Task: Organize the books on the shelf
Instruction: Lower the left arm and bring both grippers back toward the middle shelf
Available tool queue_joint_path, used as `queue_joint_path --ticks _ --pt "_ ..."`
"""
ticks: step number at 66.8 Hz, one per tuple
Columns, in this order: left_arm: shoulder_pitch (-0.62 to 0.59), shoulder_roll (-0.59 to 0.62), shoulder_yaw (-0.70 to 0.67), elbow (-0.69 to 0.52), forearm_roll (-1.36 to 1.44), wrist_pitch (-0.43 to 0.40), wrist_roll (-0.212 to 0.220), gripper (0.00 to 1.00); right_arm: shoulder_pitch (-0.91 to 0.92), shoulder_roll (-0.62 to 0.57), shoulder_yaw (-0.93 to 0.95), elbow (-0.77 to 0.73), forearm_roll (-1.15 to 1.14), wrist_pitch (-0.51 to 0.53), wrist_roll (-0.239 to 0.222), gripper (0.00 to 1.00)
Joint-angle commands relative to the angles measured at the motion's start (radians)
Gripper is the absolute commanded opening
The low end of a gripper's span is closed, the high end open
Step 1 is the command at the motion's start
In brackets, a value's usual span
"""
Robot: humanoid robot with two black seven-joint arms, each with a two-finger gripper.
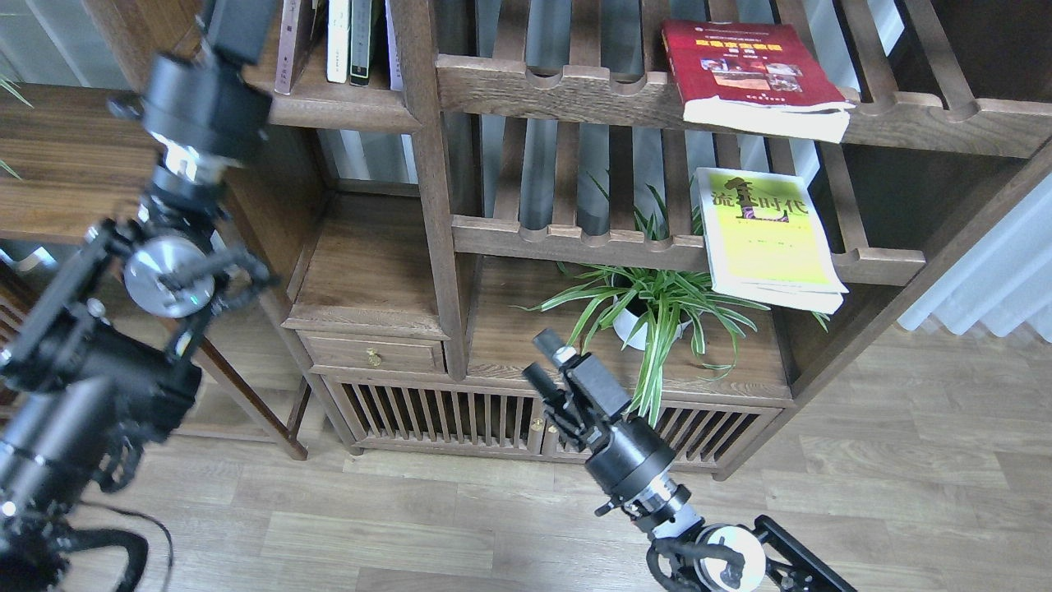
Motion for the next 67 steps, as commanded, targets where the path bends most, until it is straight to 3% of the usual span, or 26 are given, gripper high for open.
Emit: queue_joint_path --ticks 1,13,33,55,67 --pt "0.045 -0.029 0.009 -0.003 -0.002 0.000 0.040 0.87 -0.005 0.000 0.034 -0.047 -0.001 0.000 0.006 0.98" --pt "0.147 -0.029 0.018 -0.002 -0.060 0.000 0.120 0.85 -0.001 0.000 0.098 -0.066 0.000 0.000 0.008 0.98" --pt "0.279 -0.029 0.101 0.021 -0.088 0.000 0.132 0.85 0.036 0.000 0.120 -0.076 0.005 0.000 0.011 0.98" --pt "0.269 -0.029 0.147 0.023 -0.088 0.000 0.175 0.87 0.128 0.000 0.233 -0.118 0.048 -0.006 0.150 0.98" --pt "0.270 -0.029 0.147 0.023 -0.088 0.000 0.175 0.87 0.133 0.000 0.305 -0.121 0.056 -0.186 0.238 0.98"
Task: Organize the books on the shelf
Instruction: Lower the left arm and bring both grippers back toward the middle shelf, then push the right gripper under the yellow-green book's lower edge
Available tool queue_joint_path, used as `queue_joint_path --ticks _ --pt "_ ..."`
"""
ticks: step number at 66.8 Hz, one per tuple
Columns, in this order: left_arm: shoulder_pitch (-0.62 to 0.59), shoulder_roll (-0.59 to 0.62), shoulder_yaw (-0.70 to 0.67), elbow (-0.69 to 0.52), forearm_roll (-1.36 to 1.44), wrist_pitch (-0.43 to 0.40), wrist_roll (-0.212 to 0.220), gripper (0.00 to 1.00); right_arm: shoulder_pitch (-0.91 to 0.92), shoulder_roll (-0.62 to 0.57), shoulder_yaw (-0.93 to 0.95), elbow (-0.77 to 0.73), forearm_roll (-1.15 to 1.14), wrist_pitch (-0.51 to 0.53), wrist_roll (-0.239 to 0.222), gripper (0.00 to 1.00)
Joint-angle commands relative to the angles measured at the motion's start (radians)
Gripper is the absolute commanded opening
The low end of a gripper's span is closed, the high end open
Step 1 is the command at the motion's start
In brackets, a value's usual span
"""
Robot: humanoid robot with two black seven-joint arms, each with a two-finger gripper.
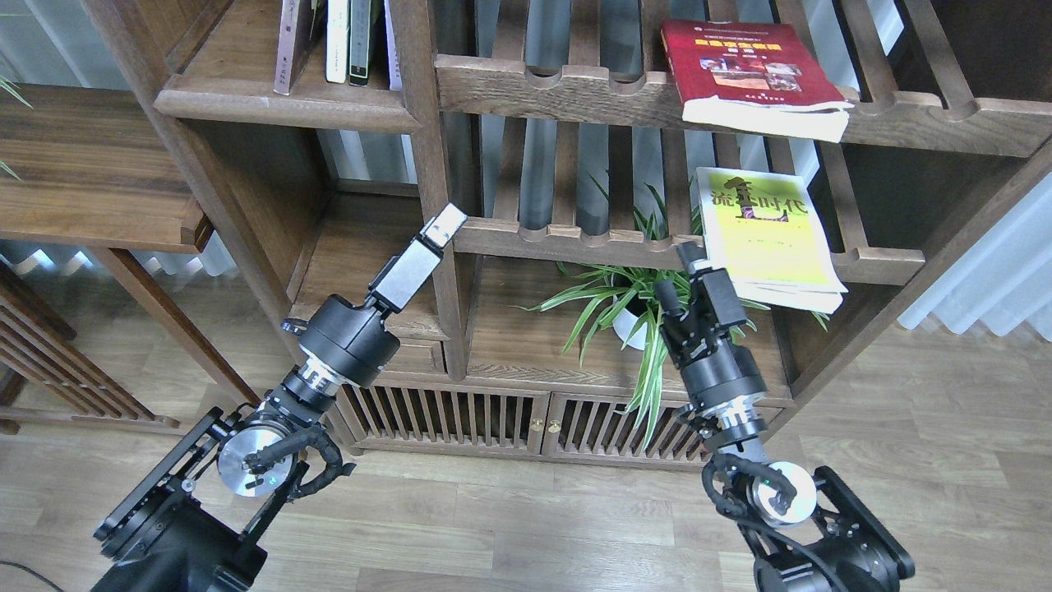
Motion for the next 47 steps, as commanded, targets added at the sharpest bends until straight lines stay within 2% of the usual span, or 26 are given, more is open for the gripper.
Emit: queue_joint_path --ticks 1,24,36,47 --pt "0.002 0.000 0.000 0.000 0.001 0.000 0.002 0.87 0.004 0.000 0.042 0.000 0.003 -0.103 0.052 0.98" --pt "-0.009 0.000 0.000 -0.003 0.001 0.000 0.003 0.87 0.003 0.000 0.065 -0.043 0.015 -0.175 0.063 0.98" --pt "-0.005 0.000 -0.001 -0.008 0.001 0.000 0.034 0.86 0.007 0.000 0.108 -0.089 0.015 -0.227 0.063 0.99" --pt "-0.004 0.000 -0.001 -0.009 0.003 0.000 0.042 0.86 0.052 0.000 0.127 -0.152 0.015 -0.232 0.063 0.99"
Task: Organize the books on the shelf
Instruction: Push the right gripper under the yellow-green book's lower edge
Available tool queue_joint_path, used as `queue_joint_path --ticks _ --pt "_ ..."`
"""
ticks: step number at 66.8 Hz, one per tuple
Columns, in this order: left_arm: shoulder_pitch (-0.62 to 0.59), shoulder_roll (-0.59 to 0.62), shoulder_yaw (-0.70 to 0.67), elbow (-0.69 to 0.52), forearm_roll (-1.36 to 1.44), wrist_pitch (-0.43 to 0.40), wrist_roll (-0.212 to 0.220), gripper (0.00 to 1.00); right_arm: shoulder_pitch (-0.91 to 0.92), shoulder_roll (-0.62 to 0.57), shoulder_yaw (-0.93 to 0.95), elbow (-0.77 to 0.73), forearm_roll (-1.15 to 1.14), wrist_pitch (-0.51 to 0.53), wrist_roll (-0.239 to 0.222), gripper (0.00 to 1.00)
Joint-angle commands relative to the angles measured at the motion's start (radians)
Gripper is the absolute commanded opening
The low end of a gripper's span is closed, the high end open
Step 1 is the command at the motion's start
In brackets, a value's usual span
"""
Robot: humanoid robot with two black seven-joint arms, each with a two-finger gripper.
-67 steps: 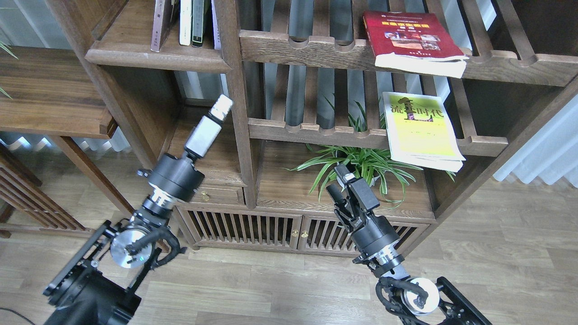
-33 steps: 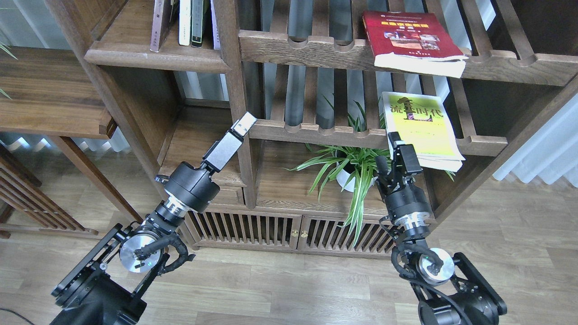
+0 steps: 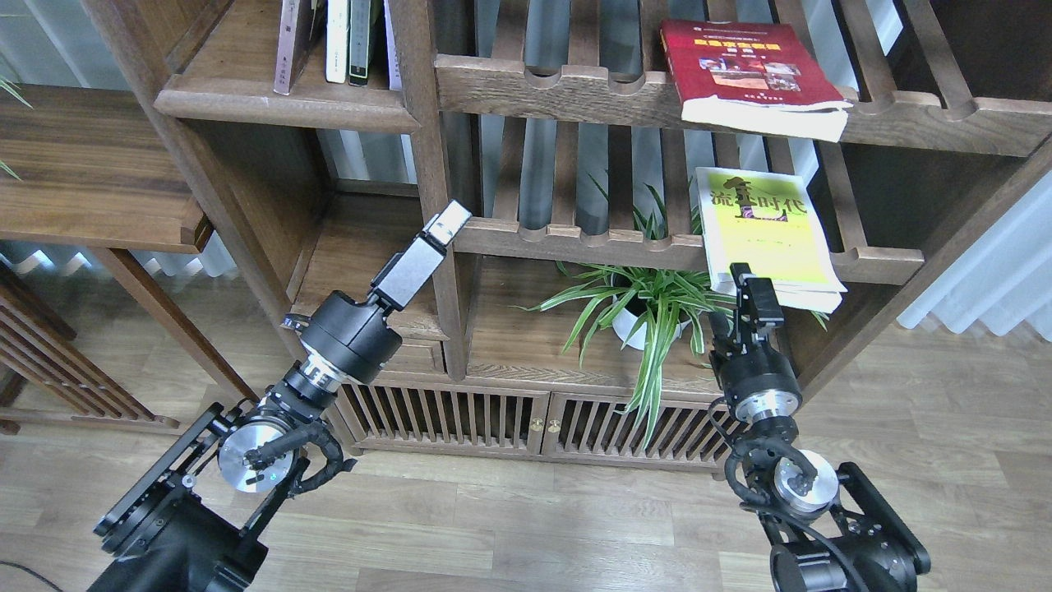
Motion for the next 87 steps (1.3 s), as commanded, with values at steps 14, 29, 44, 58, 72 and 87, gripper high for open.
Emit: queue_joint_path --ticks 14,29,44,58,72,87 --pt "-0.008 0.000 0.001 0.001 0.005 0.000 0.003 0.86 0.088 0.000 0.079 -0.069 0.000 -0.025 0.000 0.99" --pt "-0.007 0.000 0.001 0.001 0.006 0.000 0.005 0.86 0.107 0.000 0.098 -0.073 0.017 -0.091 -0.001 0.99" --pt "-0.008 0.000 0.001 0.001 0.005 0.000 0.029 0.86 0.134 0.000 0.108 -0.080 0.043 -0.150 -0.004 0.97" --pt "-0.005 0.000 0.001 0.001 0.005 0.000 0.029 0.86 0.133 0.000 0.108 -0.080 0.043 -0.150 -0.003 0.79" --pt "-0.007 0.000 0.000 0.001 0.005 0.000 0.029 0.86 0.148 0.000 0.129 -0.099 0.043 -0.150 -0.004 0.67" --pt "-0.007 0.000 0.001 0.000 0.003 0.000 0.029 0.86 0.147 0.000 0.152 -0.109 0.044 -0.140 -0.003 0.33"
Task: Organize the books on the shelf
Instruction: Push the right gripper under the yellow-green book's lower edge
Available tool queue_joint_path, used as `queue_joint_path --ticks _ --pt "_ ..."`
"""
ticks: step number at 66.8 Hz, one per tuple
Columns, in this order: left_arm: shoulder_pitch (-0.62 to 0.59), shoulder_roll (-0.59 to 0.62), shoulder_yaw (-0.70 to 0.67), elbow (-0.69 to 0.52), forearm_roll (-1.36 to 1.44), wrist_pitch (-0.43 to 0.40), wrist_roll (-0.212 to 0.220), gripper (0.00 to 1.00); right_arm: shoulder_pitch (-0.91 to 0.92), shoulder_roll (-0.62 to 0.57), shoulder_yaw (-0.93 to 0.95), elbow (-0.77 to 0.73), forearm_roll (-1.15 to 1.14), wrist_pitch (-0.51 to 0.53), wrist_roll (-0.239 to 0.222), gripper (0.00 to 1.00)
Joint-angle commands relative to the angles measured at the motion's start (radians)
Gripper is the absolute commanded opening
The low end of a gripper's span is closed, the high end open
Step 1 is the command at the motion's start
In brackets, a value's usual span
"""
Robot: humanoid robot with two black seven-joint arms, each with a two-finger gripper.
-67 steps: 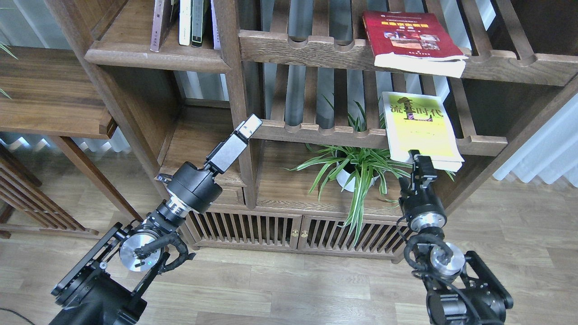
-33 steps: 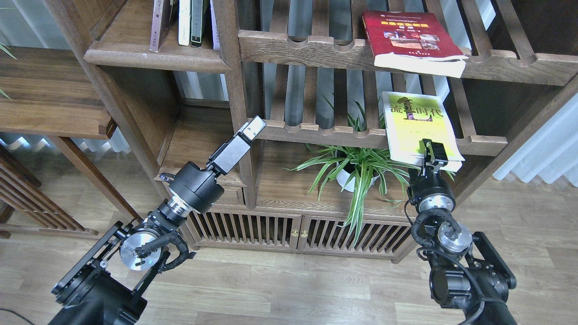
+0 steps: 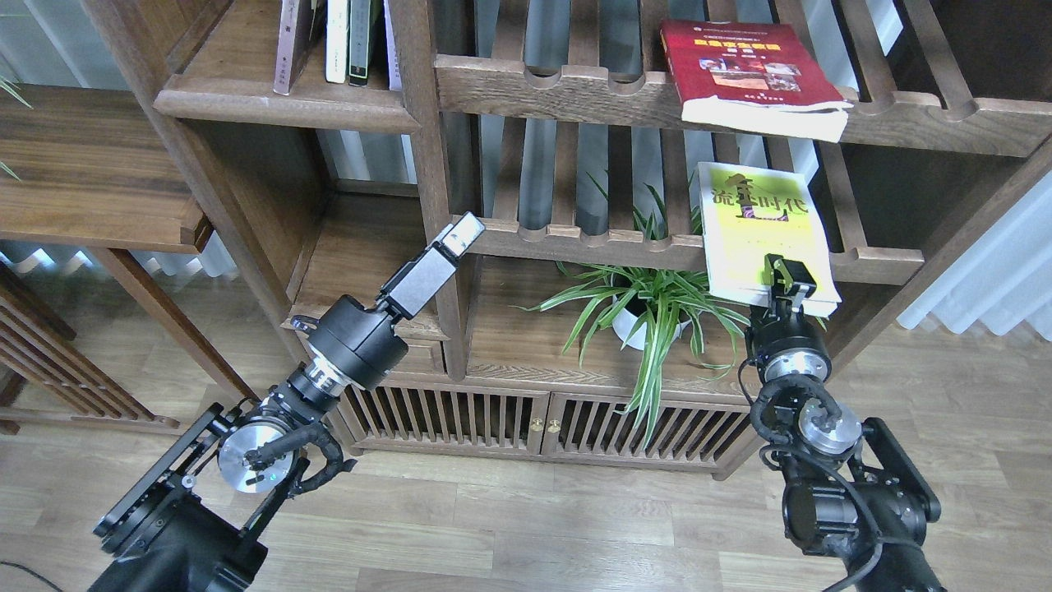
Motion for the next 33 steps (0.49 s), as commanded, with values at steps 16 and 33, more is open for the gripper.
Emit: queue_joint_path --ticks 16,33 --pt "0.000 0.000 0.001 -0.002 0.001 0.000 0.002 0.86 -0.016 0.000 0.063 0.004 0.023 0.103 -0.009 0.05" --pt "0.010 0.000 0.002 -0.002 -0.001 0.000 0.000 0.86 -0.022 0.000 0.063 0.030 0.052 0.169 -0.012 0.04"
